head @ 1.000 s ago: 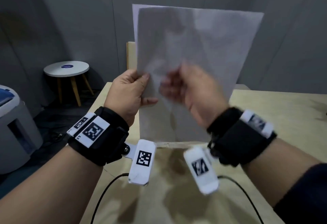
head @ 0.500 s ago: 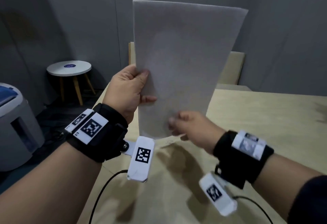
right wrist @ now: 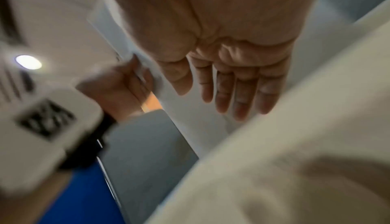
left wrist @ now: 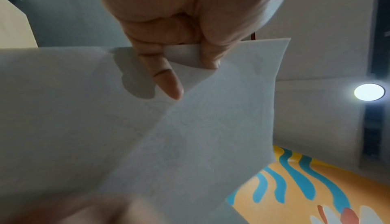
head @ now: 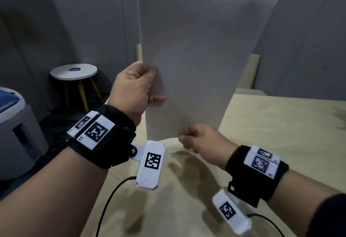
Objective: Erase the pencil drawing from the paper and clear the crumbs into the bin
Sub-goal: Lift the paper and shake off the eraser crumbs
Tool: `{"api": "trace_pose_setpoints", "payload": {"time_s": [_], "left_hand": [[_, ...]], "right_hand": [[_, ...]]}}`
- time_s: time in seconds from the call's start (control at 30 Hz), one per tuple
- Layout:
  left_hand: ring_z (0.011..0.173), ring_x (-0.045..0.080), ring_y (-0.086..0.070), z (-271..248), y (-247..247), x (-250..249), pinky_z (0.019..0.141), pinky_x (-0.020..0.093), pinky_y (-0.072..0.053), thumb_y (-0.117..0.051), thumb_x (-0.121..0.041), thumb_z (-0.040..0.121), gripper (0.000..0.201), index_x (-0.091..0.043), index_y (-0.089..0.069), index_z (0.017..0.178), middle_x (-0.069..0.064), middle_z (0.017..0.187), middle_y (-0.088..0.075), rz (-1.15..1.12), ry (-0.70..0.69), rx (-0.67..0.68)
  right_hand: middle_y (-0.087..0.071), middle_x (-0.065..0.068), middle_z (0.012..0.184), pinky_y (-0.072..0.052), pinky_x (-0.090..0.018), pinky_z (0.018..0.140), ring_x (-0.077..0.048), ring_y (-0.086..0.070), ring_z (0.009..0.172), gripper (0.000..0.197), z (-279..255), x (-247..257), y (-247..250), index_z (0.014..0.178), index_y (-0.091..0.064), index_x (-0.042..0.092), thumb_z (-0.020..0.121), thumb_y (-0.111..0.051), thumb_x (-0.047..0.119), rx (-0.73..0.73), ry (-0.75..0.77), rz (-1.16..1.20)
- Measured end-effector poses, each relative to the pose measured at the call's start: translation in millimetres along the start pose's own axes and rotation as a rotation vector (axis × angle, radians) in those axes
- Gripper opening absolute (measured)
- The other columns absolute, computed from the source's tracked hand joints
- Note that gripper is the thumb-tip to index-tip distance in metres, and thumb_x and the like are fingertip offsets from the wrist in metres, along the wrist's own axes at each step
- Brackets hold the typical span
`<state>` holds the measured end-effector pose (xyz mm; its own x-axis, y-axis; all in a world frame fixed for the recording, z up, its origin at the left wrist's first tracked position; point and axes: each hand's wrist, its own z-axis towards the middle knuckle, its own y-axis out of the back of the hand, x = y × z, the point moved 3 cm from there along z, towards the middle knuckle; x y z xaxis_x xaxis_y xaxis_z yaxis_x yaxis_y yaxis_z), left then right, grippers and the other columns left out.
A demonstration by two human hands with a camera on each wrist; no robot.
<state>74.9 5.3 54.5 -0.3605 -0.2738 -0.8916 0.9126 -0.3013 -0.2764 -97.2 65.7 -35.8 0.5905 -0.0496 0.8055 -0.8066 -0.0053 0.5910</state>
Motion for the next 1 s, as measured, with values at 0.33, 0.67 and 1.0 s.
{"api": "trace_pose_setpoints", "payload": {"time_s": [0.33, 0.67, 1.0], "left_hand": [[0.084, 0.019, -0.067, -3, -2, 4, 0.047, 0.025, -0.057, -0.050, -0.010, 0.103, 0.022, -0.021, -0.069, 0.099, 0.002, 0.102, -0.072, -0.015, 0.026, 0.026], [0.080, 0.021, -0.063, 2, 7, 5, 0.048, 0.026, -0.057, -0.050, -0.013, 0.104, 0.020, -0.018, -0.068, 0.103, 0.008, 0.101, -0.068, 0.081, 0.016, 0.007], [0.073, 0.019, -0.063, -4, 5, 0, 0.044, 0.023, -0.053, -0.052, -0.011, 0.102, 0.023, -0.021, -0.071, 0.096, 0.005, 0.095, -0.069, 0.043, 0.001, 0.007]], "right_hand": [[-0.067, -0.013, 0.082, -0.056, -0.036, 0.074, -0.028, -0.065, 0.074, 0.011, 5, 113, 72, 0.090, -0.061, 0.010, 0.098, -0.055, 0.014, -0.159, 0.433, 0.776], [-0.064, -0.010, 0.077, -0.046, -0.032, 0.069, -0.021, -0.057, 0.074, 0.017, -8, 85, 36, 0.080, -0.065, 0.008, 0.082, -0.061, 0.025, -0.097, 0.404, 0.281], [-0.061, -0.003, 0.071, -0.044, -0.033, 0.060, -0.012, -0.050, 0.060, 0.011, 0, 38, -1, 0.085, -0.065, 0.014, 0.094, -0.064, 0.019, 0.079, 0.147, 0.186]]}}
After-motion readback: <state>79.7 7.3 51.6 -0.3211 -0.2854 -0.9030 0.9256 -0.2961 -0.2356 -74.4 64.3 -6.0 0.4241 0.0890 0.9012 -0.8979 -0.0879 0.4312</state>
